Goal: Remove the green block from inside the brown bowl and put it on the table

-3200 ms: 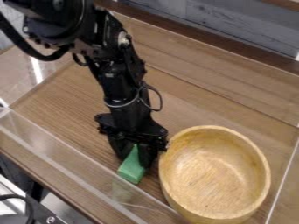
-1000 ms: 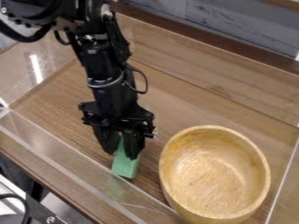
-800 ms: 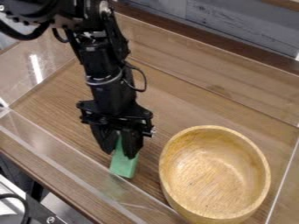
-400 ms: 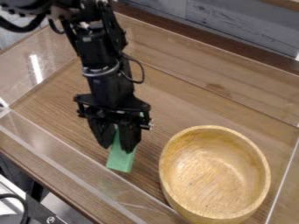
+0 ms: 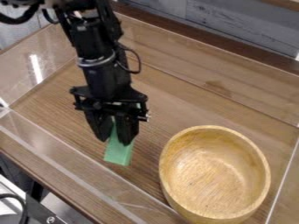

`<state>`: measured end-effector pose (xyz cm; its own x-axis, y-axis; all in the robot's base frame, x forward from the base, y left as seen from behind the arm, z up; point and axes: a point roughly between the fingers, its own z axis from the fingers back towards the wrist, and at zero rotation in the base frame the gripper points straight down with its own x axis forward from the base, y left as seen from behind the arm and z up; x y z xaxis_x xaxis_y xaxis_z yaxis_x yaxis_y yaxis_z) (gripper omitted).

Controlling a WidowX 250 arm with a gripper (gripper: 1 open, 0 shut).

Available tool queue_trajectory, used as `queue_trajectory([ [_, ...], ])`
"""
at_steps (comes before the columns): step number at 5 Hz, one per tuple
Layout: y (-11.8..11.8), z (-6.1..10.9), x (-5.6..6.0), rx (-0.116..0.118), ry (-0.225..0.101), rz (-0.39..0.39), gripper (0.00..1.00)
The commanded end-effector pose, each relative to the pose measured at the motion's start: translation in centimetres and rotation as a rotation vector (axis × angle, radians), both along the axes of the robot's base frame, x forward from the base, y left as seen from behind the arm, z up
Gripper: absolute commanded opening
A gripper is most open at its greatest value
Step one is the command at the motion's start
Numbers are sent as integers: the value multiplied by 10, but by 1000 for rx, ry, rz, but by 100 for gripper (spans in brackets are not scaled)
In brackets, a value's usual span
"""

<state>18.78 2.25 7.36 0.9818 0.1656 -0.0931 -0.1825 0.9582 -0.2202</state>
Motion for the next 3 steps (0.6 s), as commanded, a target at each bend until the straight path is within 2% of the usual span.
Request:
queue_trajectory([
  [1, 6, 16, 9, 14, -62, -1, 0],
  [3, 11, 21, 11, 10, -75, 1, 0],
])
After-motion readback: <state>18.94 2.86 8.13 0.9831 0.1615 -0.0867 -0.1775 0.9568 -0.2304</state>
